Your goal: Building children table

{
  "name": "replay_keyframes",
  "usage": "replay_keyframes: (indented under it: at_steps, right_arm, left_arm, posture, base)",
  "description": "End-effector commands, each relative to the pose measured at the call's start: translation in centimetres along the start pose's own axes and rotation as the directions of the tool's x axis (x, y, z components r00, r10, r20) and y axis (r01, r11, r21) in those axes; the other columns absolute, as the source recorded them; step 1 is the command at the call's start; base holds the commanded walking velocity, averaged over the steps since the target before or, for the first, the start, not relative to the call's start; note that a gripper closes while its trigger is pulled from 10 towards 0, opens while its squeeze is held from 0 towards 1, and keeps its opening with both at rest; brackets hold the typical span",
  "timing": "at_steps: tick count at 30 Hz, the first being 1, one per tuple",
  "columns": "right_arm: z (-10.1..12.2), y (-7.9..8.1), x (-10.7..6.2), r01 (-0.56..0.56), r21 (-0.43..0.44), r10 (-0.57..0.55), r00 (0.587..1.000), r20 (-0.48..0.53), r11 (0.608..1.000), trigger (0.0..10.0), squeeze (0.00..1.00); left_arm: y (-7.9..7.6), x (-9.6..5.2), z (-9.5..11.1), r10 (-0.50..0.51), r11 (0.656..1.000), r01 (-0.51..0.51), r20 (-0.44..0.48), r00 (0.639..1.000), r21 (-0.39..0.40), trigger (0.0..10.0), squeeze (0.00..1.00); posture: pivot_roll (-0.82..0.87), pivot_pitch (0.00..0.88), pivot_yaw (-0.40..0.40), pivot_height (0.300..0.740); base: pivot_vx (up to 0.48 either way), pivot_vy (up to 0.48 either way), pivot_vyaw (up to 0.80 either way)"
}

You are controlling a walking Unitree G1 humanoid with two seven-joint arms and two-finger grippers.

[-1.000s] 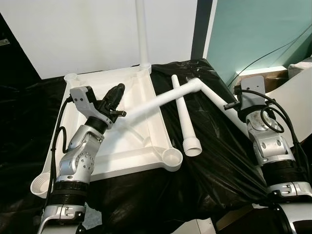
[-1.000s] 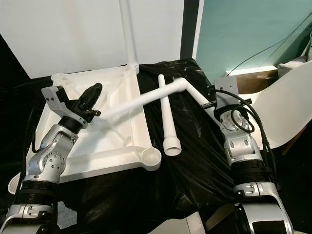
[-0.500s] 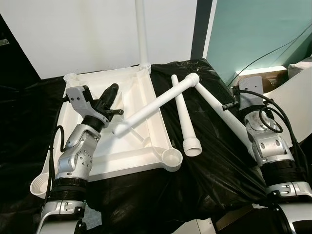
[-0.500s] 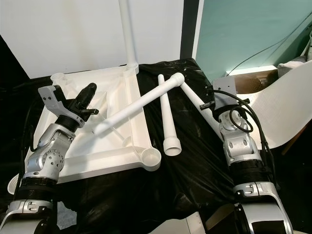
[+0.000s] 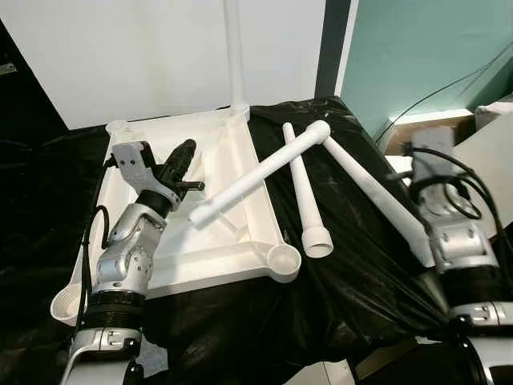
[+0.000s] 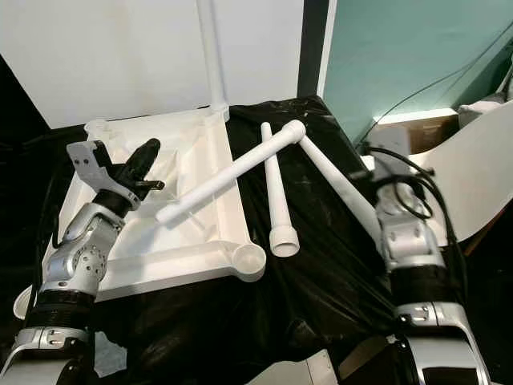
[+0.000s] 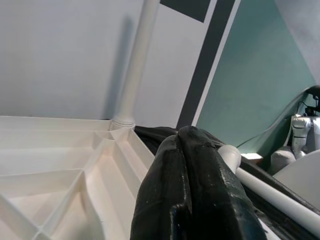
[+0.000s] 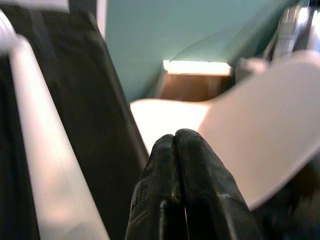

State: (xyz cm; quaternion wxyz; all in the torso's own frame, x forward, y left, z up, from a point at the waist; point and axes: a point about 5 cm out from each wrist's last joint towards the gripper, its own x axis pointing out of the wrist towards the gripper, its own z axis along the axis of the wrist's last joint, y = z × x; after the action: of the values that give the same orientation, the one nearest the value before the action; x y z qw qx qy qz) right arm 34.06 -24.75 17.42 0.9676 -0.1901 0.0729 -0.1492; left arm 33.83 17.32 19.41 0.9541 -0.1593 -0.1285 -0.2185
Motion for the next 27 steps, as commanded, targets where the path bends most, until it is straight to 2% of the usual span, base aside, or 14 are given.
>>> replay_keyframes:
  at_steps: [1,3,5,6,8,10,12,13,14,16,19,20,24,27]
  right_arm:
    - [-1.0,-0.4,0.1,-0.003,0.104,0.012,0.996,-0.090,0.995,10.0,0.00]
    - [-1.0,-0.4,0.1,-0.003,0.104,0.012,0.996,-0.090,0.995,10.0,0.00]
    - [-2.1,-0.4,0.3,-0.009,0.213,0.049,0.982,-0.184,0.977,10.0,0.00]
    - [-2.1,-0.4,0.3,-0.009,0.213,0.049,0.982,-0.184,0.977,10.0,0.00]
    - [-2.5,-0.1,0.4,-0.037,0.257,0.095,0.971,-0.218,0.966,10.0,0.00]
    - [-3.1,1.6,0.1,-0.141,0.349,0.244,0.930,-0.274,0.927,10.0,0.00]
    - [-3.1,1.6,0.1,-0.141,0.349,0.244,0.930,-0.274,0.927,10.0,0.00]
    - [-3.4,3.5,-0.4,-0.230,0.456,0.392,0.869,-0.302,0.860,10.0,0.00]
    - [-3.4,3.5,-0.4,-0.230,0.456,0.392,0.869,-0.302,0.860,10.0,0.00]
    - [-3.2,5.0,-1.0,-0.298,0.530,0.499,0.817,-0.289,0.794,10.0,0.00]
    - [-2.9,5.6,-1.2,-0.332,0.545,0.537,0.799,-0.271,0.770,10.0,0.00]
    - [-2.4,6.1,-1.4,-0.374,0.555,0.574,0.783,-0.241,0.743,10.0,0.00]
    - [-1.1,7.1,-1.7,-0.471,0.547,0.644,0.746,-0.173,0.692,10.0,0.00]
    - [-0.6,7.2,-1.8,-0.497,0.522,0.650,0.745,-0.154,0.693,10.0,0.00]
  left_arm:
    - [-0.1,0.4,0.0,-0.017,1.000,0.017,-0.005,1.000,0.012,10.0,0.00]
    - [-0.1,0.4,0.0,-0.017,1.000,0.017,-0.005,1.000,0.012,10.0,0.00]
    - [-0.2,0.4,-0.1,-0.025,0.999,0.026,-0.014,1.000,0.022,10.0,0.00]
    - [-0.2,0.4,-0.1,-0.025,0.999,0.026,-0.014,1.000,0.022,10.0,0.00]
    - [-0.2,0.4,-0.1,-0.028,0.999,0.029,-0.018,0.999,0.027,10.0,0.00]
    - [-0.2,0.4,-0.1,-0.031,0.999,0.032,-0.020,0.999,0.035,10.0,0.00]
    - [-0.2,0.4,-0.1,-0.031,0.999,0.032,-0.020,0.999,0.035,10.0,0.00]
    - [-0.2,0.4,0.0,-0.031,0.999,0.032,-0.020,0.999,0.043,10.0,0.00]
    - [-0.2,0.4,0.0,-0.031,0.999,0.032,-0.020,0.999,0.043,10.0,0.00]
    - [-0.2,0.4,0.1,-0.031,0.998,0.031,-0.019,0.999,0.048,10.0,0.00]
    - [-0.1,0.4,0.1,-0.030,0.998,0.031,-0.018,0.999,0.049,10.0,0.00]
    - [-0.1,0.4,0.1,-0.029,0.998,0.030,-0.018,0.999,0.050,10.0,0.00]
    - [-0.1,0.4,0.1,-0.029,0.998,0.030,-0.018,0.999,0.052,10.0,0.00]
    - [-0.1,0.4,0.1,-0.030,0.998,0.031,-0.017,0.999,0.053,10.0,0.00]
  posture:
    - [-0.06,0.000,0.050,0.740]
    - [-0.06,0.000,0.050,0.740]
    - [-0.06,0.000,0.052,0.740]
    - [-0.06,0.000,0.052,0.740]
    - [-0.06,0.000,0.054,0.740]
    - [-0.06,0.000,0.055,0.740]
    - [-0.06,0.000,0.055,0.740]
    - [-0.05,0.000,0.055,0.740]
    - [-0.05,0.000,0.055,0.740]
    - [-0.05,0.000,0.054,0.740]
    - [-0.05,0.000,0.054,0.740]
    - [-0.05,0.000,0.054,0.740]
    - [-0.04,0.000,0.053,0.740]
    - [-0.04,0.000,0.051,0.740]
  base:
    - [0.000,0.000,0.00]
    - [0.000,0.000,0.00]
    - [0.000,0.000,0.00]
    - [0.000,0.000,0.00]
    - [0.000,0.000,0.00]
    - [0.000,0.000,0.00]
    - [0.000,0.000,0.00]
    - [0.000,0.000,0.00]
    - [0.000,0.000,0.00]
    - [0.000,0.000,0.00]
    - [0.000,0.000,0.00]
    - [0.000,0.000,0.00]
    - [0.000,0.000,0.00]
    - [0.000,0.000,0.00]
